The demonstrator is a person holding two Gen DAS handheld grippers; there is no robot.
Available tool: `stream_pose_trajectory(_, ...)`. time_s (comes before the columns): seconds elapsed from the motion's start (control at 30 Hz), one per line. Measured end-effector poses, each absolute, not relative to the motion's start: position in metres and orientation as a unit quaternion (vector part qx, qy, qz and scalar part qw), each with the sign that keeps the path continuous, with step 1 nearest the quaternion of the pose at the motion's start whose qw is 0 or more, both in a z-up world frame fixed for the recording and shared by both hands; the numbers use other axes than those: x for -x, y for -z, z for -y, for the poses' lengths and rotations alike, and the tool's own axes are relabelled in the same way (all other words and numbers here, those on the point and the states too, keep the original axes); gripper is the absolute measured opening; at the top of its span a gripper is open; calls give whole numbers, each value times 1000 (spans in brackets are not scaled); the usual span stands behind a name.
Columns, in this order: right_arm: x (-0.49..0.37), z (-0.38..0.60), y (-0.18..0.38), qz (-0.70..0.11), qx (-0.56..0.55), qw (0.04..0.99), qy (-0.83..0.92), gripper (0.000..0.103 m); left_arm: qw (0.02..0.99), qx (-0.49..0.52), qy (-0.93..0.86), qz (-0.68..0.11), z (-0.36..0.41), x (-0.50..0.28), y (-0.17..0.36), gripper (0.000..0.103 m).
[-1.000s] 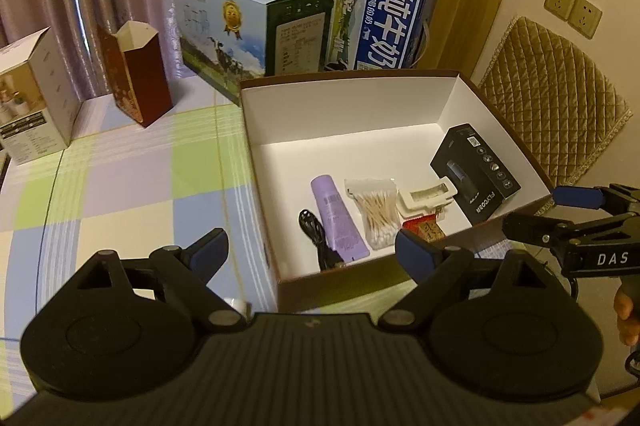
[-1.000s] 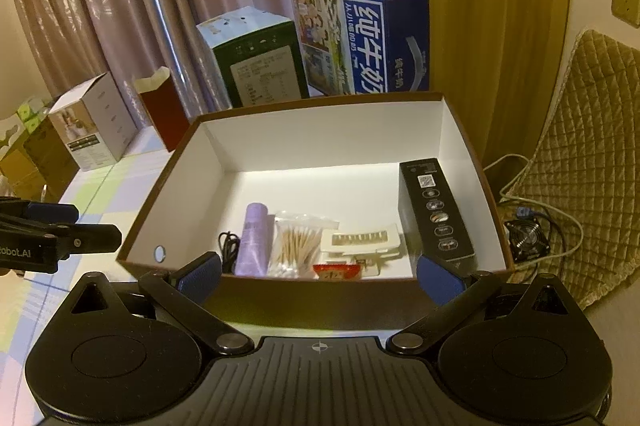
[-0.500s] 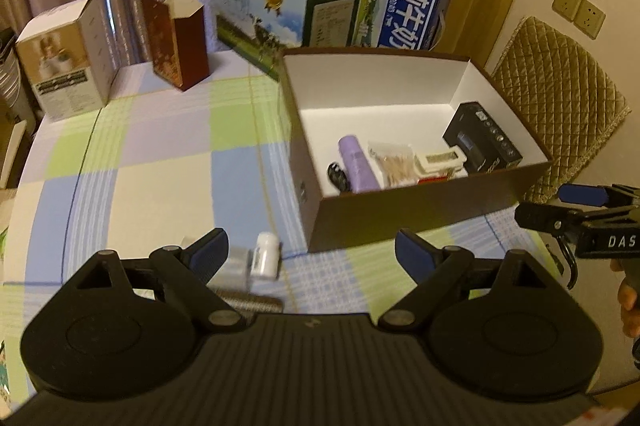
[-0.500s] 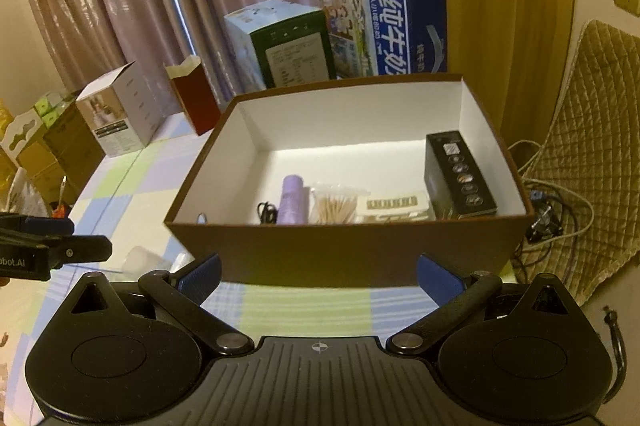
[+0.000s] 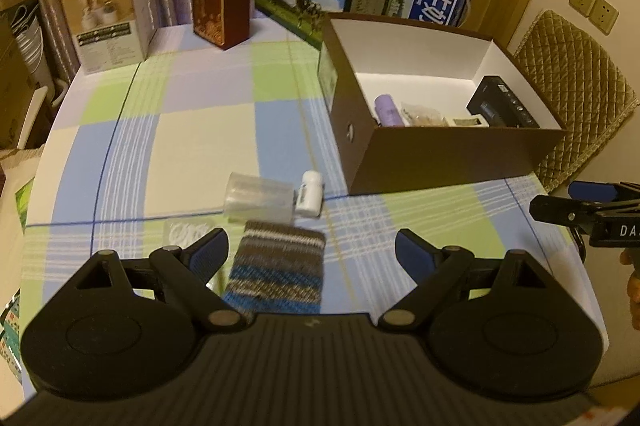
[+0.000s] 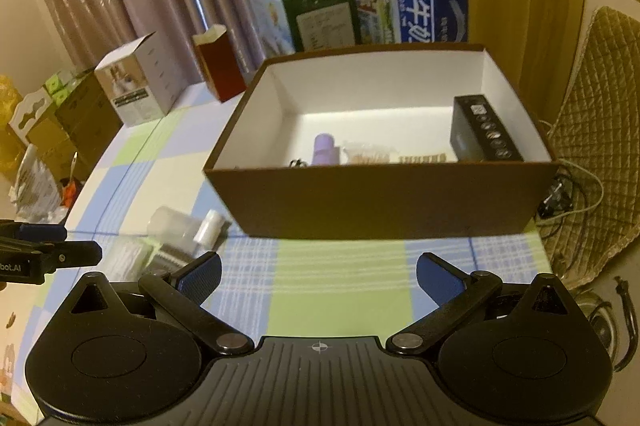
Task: Organize objects
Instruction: 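Withdraw both tools from the box back to the table items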
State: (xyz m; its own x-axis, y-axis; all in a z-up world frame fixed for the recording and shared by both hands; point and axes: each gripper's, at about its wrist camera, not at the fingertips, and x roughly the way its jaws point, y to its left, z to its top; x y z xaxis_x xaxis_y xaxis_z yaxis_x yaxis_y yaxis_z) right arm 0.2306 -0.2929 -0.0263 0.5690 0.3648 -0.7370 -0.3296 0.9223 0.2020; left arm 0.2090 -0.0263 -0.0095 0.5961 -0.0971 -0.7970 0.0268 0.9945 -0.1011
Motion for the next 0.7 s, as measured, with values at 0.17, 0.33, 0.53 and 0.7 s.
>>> stream_pose_trajectory(0.17,-223,280,31,-430,-17,879,-204,101,889,44,27,-456,13,-197,16,88)
stream_pose_trajectory(0.33,-217,266,38,-441,-15,872,-210,101,885,46,15,-464,-1,-186,22,88)
stream_pose_trajectory(0.53,-214,246,50,-455,-15,862,-221,101,878,53,-4,-475,-20,-177,30,88)
stream_pose_trajectory(0.7,-213,224,60,-466,-14,853,-235,101,873,57,-18,-483,-35,-170,37,88)
